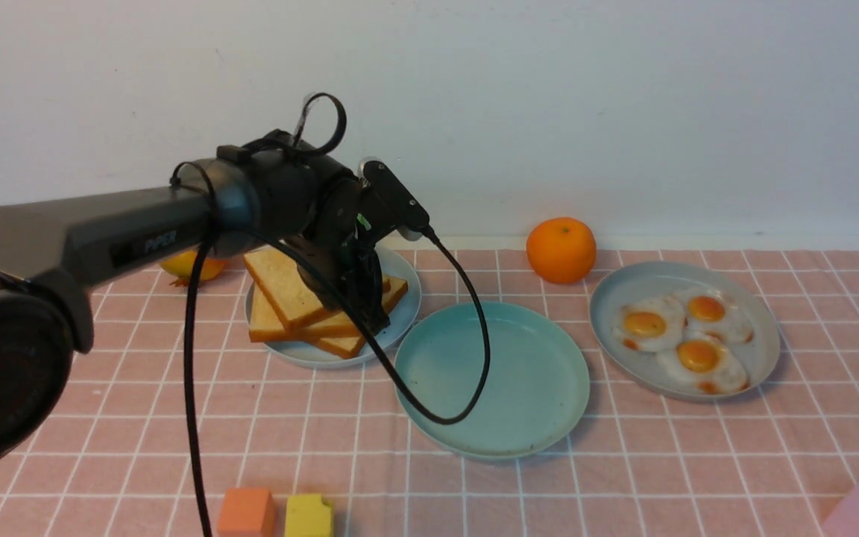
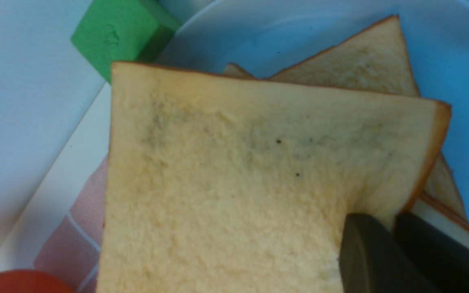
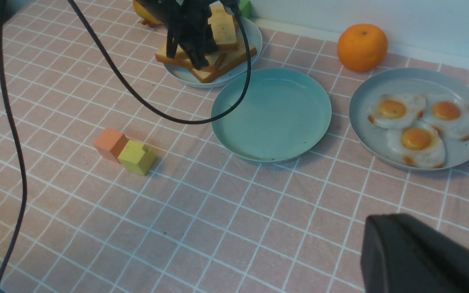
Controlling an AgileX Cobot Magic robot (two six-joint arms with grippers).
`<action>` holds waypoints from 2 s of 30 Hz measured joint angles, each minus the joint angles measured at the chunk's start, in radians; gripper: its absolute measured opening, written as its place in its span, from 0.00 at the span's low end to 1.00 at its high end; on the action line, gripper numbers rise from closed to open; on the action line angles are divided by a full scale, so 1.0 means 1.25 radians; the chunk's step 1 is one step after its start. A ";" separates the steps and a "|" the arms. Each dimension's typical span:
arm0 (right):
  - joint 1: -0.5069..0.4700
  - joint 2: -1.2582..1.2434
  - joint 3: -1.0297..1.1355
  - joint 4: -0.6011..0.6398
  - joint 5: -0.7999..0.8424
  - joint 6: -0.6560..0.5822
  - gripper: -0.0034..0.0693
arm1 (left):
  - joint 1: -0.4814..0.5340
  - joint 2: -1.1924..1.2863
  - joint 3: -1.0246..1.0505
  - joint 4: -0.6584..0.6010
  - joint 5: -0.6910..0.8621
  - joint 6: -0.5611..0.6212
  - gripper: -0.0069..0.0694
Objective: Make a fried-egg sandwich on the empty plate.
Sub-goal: Use the left arm to grab a slice of bread, then use the left arm to put a slice of bread into the empty plate in the middle, then use the right arm to grab a fried egg
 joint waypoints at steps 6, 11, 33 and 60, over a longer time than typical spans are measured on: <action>0.000 0.000 0.000 0.016 0.000 0.000 0.07 | -0.003 -0.044 0.003 -0.002 0.017 0.000 0.14; 0.000 -0.015 0.000 0.016 0.000 -0.014 0.07 | -0.059 -0.177 0.025 -0.095 0.042 0.022 0.14; 0.000 -0.080 -0.002 0.020 0.049 -0.036 0.07 | -0.248 -0.073 0.093 -0.199 -0.041 0.207 0.14; 0.000 0.129 -0.004 -0.044 0.022 -0.022 0.07 | -0.293 -0.447 0.095 -0.282 0.090 -0.092 0.59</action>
